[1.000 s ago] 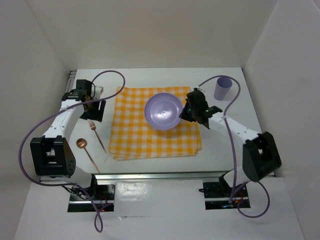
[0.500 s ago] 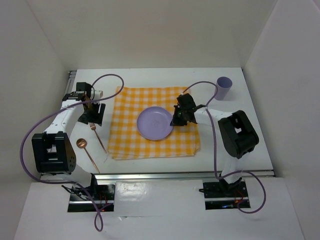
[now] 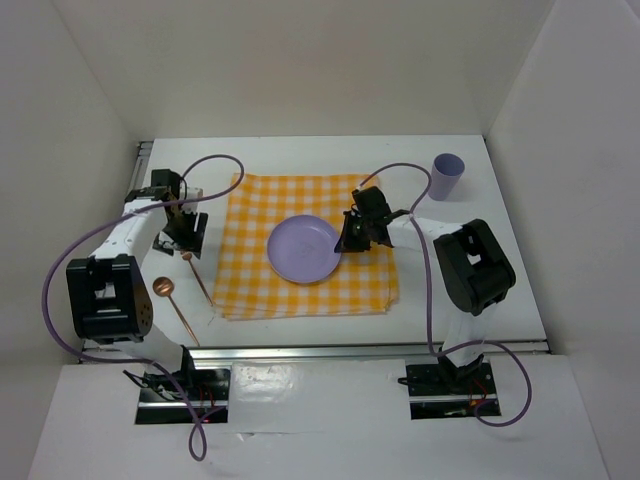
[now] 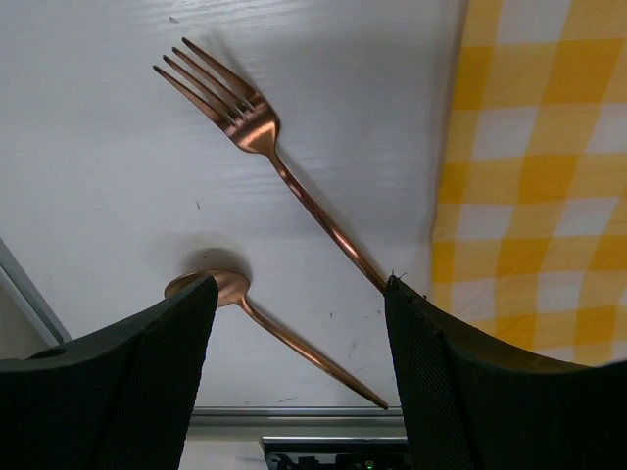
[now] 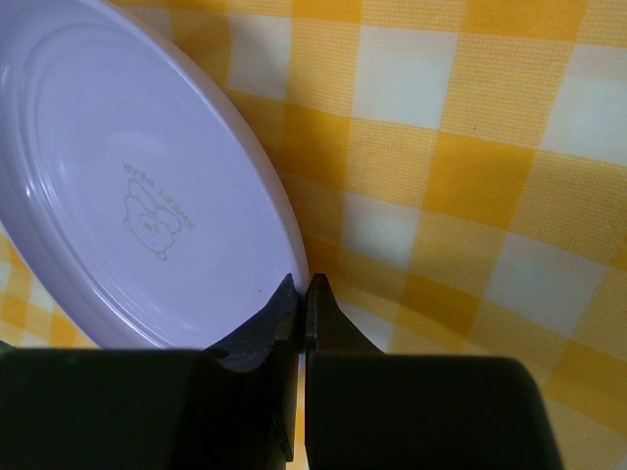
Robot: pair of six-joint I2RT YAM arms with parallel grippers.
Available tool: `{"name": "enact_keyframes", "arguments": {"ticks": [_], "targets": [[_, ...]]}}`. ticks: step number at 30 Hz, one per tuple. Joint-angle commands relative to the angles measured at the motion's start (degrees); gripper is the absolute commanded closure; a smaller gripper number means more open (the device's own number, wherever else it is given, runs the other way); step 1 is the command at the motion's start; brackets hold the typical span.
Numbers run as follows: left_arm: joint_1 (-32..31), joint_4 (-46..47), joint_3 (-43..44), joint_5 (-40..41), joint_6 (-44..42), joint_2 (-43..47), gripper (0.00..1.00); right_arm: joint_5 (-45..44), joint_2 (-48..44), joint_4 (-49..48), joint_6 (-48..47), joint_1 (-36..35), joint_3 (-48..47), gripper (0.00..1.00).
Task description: Set the dinner table for one person
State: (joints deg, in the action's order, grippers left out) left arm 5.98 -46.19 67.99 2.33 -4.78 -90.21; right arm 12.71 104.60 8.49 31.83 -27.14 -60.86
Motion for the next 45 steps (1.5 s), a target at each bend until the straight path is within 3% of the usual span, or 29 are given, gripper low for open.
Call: {"name": "enact_keyframes", "arguments": {"ticks": [1,6,10,15,26,34,39,45], "targets": [[0.4,0.1,-0.9,-0.7,-1.4,-2.7,0.24,1.6,-1.5,-3.9,-1.1,-0.3,-2.9,1.0],[0.4,1.1,-0.9,-0.7,-1.4,-6.6,0.25,2.1,1.3,-2.3,-1.1,-0.8,-4.2,1.0],[0.4,1.1,-1.5,-0.1,-1.4,-8.6,0.27,1.6,2.5,-0.7,-1.8,-1.3,-5.2,0.77],[0.4,1.6,-1.5,-0.7,-1.4,-11.8,0.28,0.4,3.6,1.6,-2.9,-2.6,-7.3,0.57],[0.9,4.5,-1.5,-0.7,-1.4,-16.8,0.31,-3.1,-0.9,6.1,-5.5,-2.6,-9.1,0.42],[1.4,4.0,0.2,-3.5,-0.8,-21.4,0.59,-4.8,-6.2,8.2,-4.9,-2.6,-8.5,0.42],[3.4,1.8,3.4,-7.4,-0.3,-23.3,1.0,-6.1,-10.6,7.6,-4.4,-2.6,-7.9,0.42],[5.5,-0.9,7.2,-10.4,0.2,-22.4,1.0,-7.2,-14.4,10.0,-5.5,-3.1,-7.9,0.42]]}}
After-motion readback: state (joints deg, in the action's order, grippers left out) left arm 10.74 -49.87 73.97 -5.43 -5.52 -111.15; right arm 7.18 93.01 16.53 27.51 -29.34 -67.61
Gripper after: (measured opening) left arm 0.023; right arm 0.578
